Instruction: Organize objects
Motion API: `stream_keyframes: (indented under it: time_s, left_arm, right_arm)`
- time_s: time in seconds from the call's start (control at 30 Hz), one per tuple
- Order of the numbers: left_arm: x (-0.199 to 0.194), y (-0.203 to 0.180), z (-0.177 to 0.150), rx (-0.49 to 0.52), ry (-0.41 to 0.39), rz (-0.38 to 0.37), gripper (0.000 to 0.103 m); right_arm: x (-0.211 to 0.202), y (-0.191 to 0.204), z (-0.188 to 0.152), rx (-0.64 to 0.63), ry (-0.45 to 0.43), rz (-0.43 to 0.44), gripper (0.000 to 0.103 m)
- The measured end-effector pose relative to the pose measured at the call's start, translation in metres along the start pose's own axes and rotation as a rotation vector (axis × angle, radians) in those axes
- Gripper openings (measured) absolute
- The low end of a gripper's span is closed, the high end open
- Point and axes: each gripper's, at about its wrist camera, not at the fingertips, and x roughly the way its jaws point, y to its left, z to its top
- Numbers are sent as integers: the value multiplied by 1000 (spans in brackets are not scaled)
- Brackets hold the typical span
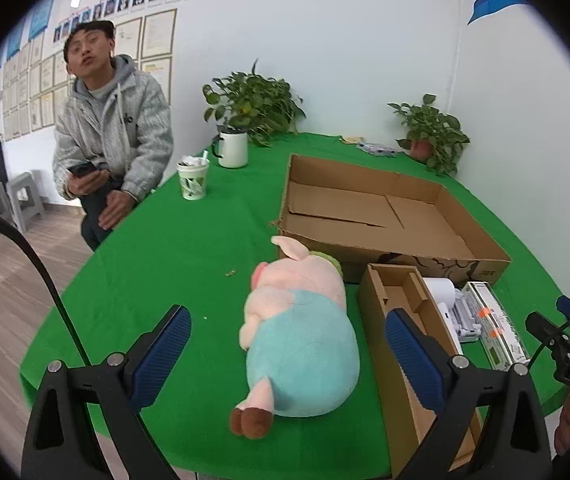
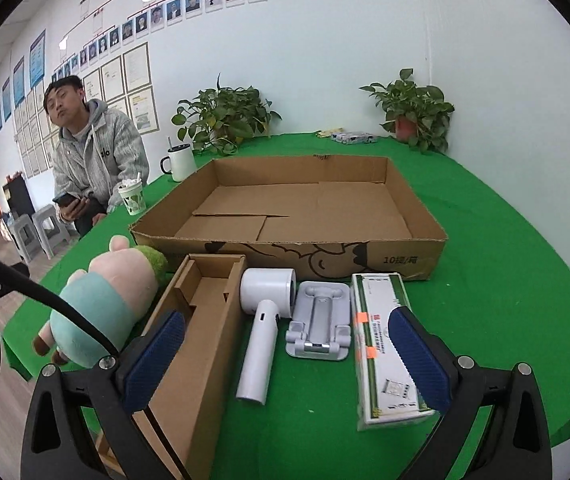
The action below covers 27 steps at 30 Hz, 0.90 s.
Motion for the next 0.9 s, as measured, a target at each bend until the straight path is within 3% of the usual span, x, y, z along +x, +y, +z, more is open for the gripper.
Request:
stream_keyframes:
  time_s: [0.07,0.17,0.23,0.37,0.57,0.67,0.7,0.9]
  left_arm:
    - [11,2,-2,-7,34,-57,98]
    - [25,-1,-6,-9,82,-146,98]
    - [32,-2,-10,-6,102,-179,98]
    - [51,2,-16,-16,173,-152,98]
    - [76,17,-33,-50,271,-132,98]
    - [83,22,-38,-98,294,-207,93]
    - [85,22,-40,-111,299,-230,89]
    - [76,14,-43,-74,269,-200,78]
  right_arm:
    - [-18,1,8,-71,-18,-4,102]
    - [-47,7,28,-138,-66,95,102]
    - [-61,12,39,-141,-78,203,102]
    - [-70,19,48,-85,-60,437,102]
    - [-44,50,56,-99,41,561,102]
    - [-26,71,68,-131,73,620,102]
    - [-19,78,71,-145,77,631,102]
    - [44,110,91,-167,176,657,102]
